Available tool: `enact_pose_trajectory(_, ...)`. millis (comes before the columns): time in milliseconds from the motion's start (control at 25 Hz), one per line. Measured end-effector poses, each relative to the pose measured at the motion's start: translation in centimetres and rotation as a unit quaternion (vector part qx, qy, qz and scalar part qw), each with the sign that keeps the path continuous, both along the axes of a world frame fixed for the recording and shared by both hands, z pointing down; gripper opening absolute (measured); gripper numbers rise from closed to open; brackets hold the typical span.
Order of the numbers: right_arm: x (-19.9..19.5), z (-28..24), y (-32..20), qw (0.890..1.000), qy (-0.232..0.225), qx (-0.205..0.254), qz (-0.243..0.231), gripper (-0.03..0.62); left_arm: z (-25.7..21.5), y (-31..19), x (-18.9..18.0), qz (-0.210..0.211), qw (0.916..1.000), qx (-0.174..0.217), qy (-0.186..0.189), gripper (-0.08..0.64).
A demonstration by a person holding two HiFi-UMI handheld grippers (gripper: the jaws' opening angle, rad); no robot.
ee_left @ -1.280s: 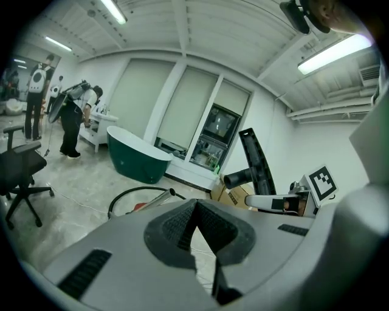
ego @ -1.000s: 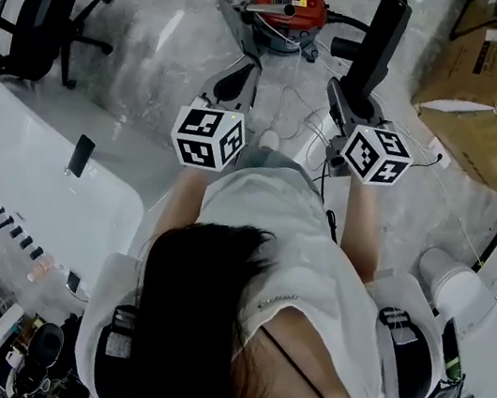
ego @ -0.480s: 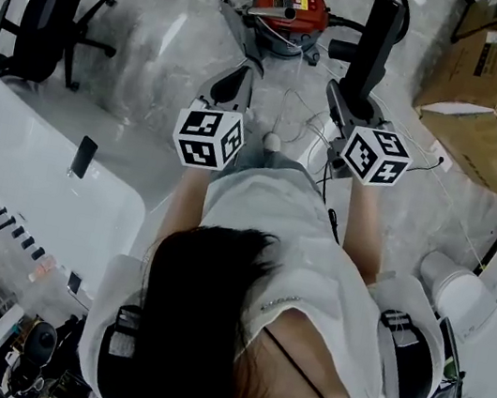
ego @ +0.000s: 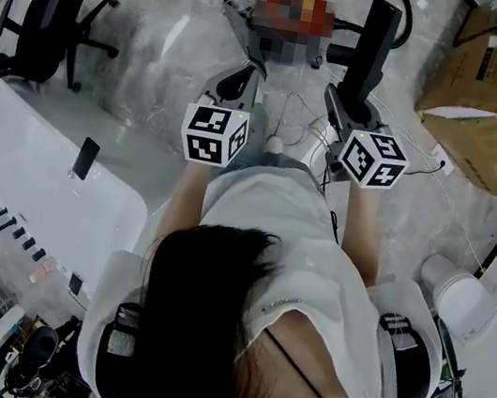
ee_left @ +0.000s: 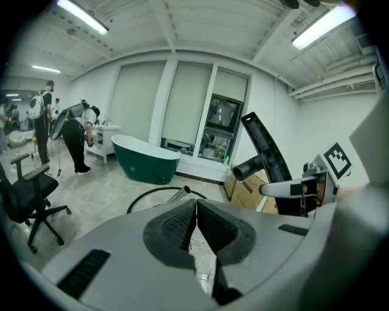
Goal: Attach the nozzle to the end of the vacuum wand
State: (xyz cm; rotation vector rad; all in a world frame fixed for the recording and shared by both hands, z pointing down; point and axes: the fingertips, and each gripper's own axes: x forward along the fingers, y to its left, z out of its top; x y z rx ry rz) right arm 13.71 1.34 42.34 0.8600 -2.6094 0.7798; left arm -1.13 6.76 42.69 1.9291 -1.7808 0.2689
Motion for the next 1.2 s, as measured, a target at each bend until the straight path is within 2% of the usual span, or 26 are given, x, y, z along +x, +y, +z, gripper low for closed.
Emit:
enact_pose_trajectory(200, -0.7, 0.7, -0.6, 1.000, 0.011, -0.002, 0.004, 0.107, 0.7, -1.0, -1.2, -0.005, 0.9999, 0.000, -0.010, 0.003)
enact_pose_trajectory(320, -1.2, 0.9, -1.2, 1.000, 0.014, -0.005, 0.009, 0.107, 1.6, -1.9, -2.2, -0.005, 0.9993, -0.016, -0.034, 0.003)
enact_pose_trajectory(560, -2.2, 1.4, -2.8, 1.000, 0.021, -0.009, 0.014, 0.107, 2.7, -5.0, -2.8, 0.032, 0.9978, -0.020, -0.055, 0.005)
enact_pose_trajectory(720, -2.9, 1.7, -4.0, 0.999, 0.025, -0.015, 0.018, 0.107, 3.1, -6.8, -3.5, 0.042, 0.9967, -0.023, -0.065, 0.005)
enact_pose_trajectory(840, -3.6, 1.8, -5.2, 0.999, 0.027, -0.017, 0.022, 0.107, 3.5, -7.9, -4.0, 0.050, 0.9965, -0.024, -0.062, 0.006)
enact_pose_trajectory(960, -4.2, 1.9, -6.3, 0.999, 0.030, -0.018, 0.024, 0.107, 3.0, -9.2, -4.7, 0.051, 0.9977, -0.002, -0.046, 0.006)
enact_pose_trajectory(1040, -4.5, 1.8, -7.0, 0.999, 0.031, -0.019, 0.027, 0.107, 2.8, -9.9, -5.2, 0.054, 0.9974, 0.005, -0.048, 0.006)
enact_pose_trajectory(1200, -5.5, 1.7, -8.0, 0.999, 0.032, -0.018, 0.037, 0.107, 3.7, -11.1, -6.1, 0.082, 0.9950, -0.010, -0.057, 0.049)
